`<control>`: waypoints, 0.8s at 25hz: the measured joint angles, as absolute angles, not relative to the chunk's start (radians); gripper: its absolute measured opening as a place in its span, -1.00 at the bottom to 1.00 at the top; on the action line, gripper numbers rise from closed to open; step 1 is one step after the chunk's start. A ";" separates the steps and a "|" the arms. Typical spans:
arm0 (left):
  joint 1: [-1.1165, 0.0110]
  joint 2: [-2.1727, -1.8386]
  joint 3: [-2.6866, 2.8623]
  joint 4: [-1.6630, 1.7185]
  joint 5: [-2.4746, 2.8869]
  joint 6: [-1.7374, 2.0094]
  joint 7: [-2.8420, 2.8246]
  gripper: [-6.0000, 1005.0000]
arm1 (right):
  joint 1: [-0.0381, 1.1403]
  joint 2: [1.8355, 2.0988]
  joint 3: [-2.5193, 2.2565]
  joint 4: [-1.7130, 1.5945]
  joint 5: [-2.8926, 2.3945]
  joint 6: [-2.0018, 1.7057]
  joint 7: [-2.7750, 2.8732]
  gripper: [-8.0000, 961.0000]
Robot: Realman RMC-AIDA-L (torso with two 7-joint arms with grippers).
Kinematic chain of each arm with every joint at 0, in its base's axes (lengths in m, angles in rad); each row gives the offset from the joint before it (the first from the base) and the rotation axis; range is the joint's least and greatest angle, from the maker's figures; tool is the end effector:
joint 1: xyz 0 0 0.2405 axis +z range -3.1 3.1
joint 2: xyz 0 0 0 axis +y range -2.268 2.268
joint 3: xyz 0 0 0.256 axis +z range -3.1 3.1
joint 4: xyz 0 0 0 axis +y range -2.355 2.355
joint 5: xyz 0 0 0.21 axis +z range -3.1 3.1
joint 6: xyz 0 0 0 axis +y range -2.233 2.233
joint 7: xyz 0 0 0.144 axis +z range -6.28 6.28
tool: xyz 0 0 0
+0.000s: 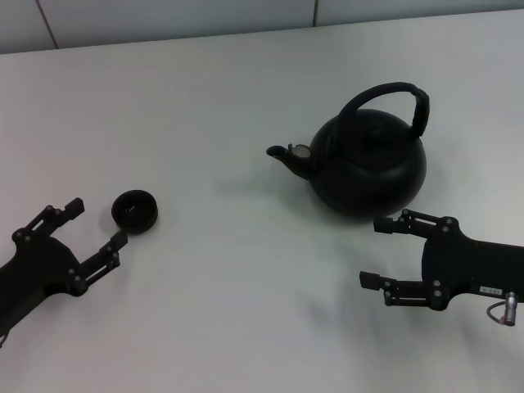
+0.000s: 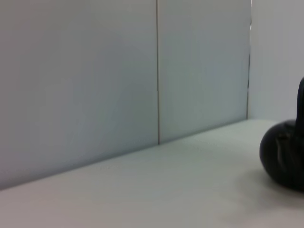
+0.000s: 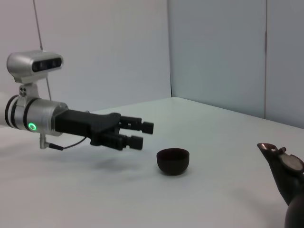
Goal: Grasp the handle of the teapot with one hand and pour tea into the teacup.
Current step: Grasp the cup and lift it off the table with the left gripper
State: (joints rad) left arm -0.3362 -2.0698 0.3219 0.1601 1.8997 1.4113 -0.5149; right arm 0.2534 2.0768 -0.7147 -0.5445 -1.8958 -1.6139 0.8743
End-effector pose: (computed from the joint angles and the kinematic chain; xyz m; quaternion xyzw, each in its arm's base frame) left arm -0.3448 0.2530 -0.0397 -0.8784 -0.1688 -0.2669 0.3588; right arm 0.3294 0.2365 -0.0140 -0.9392 0.1339 0.2500 0.1936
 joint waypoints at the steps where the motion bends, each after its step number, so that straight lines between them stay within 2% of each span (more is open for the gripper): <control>1: -0.339 -2.070 0.328 0.159 1.900 1.399 -0.515 0.47 | 0.253 2.077 -0.715 -0.545 -1.896 -1.614 0.874 0.72; 10: -0.361 -2.071 0.367 0.154 1.900 1.332 -0.515 0.45 | 0.253 2.077 -0.701 -0.545 -1.896 -1.614 0.874 0.72; 20: -0.433 -2.072 0.367 0.104 1.894 1.214 -0.515 0.43 | 0.253 2.077 -0.701 -0.545 -1.896 -1.619 0.874 0.72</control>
